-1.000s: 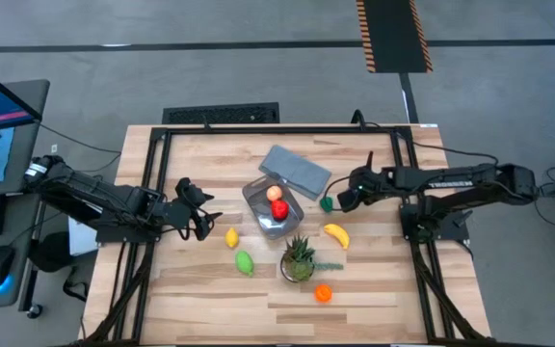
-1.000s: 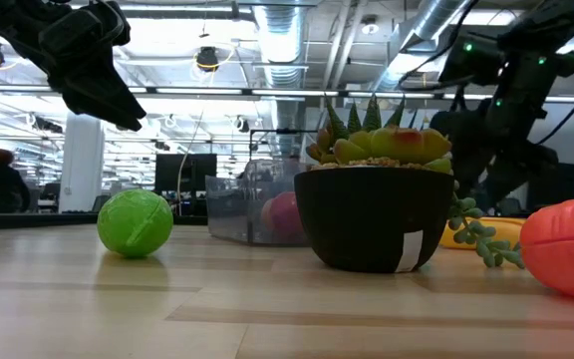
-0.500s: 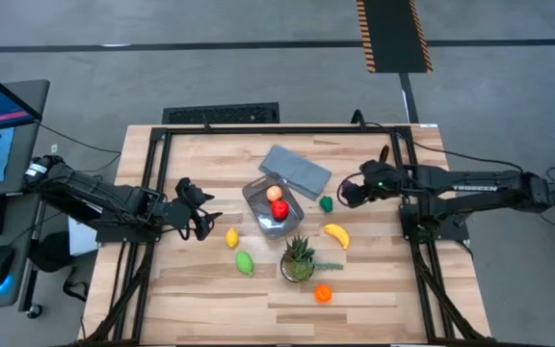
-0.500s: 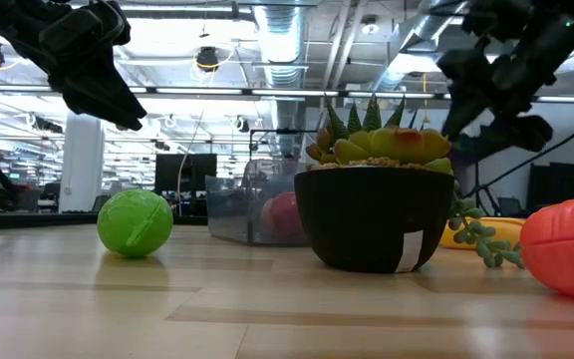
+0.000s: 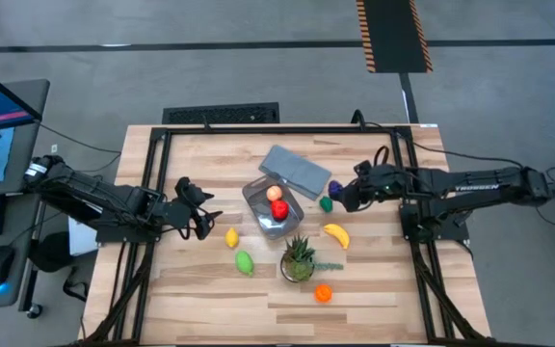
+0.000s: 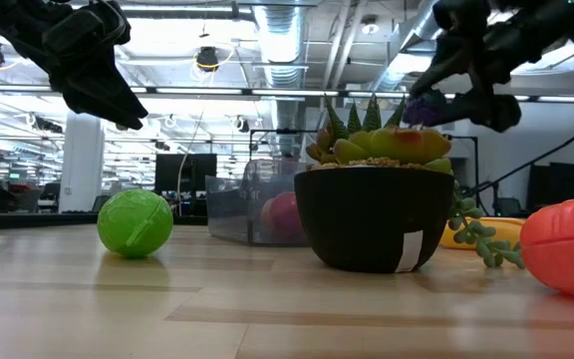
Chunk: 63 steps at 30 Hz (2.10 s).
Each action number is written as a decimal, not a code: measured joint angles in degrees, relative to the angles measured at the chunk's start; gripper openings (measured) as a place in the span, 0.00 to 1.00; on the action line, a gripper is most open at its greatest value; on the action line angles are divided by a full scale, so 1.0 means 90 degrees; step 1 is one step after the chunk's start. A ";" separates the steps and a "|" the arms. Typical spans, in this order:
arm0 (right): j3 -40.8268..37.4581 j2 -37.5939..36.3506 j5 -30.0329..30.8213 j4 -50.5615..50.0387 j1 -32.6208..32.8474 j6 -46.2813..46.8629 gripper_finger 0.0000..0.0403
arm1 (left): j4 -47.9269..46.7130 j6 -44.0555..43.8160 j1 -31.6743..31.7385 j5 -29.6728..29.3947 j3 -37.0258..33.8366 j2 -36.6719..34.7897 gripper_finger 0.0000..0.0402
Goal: Pick and placing Produce into tupperware
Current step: Put the violet grapes into the black bin
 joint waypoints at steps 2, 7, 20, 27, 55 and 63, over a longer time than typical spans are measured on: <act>0.0000 0.0000 0.0000 0.0152 0.0087 -0.0020 0.63 | 0.0000 -0.0002 0.0000 -0.0001 0.0000 0.0002 0.68; 0.0003 0.0213 0.0000 0.0494 0.0237 -0.0059 0.63 | 0.0000 -0.0002 0.0002 -0.0002 0.0000 0.0000 0.68; 0.0047 0.1640 -0.0149 0.2542 0.0542 -0.0179 0.63 | 0.0024 -0.0029 0.0000 0.0000 0.0000 0.0002 0.68; 0.0767 0.2587 -0.0498 0.2594 0.0524 -0.0716 0.63 | 0.0024 -0.0035 0.0000 0.0000 0.0000 0.0000 0.68; 0.2554 0.4942 -0.1357 0.2601 -0.0103 -0.1580 0.63 | 0.0022 -0.0049 0.0000 0.0002 0.0000 0.0000 0.68; 0.3134 0.5533 -0.1356 0.2620 -0.0266 -0.1824 0.63 | 0.0019 -0.0051 0.0000 -0.0011 0.0000 0.0000 0.68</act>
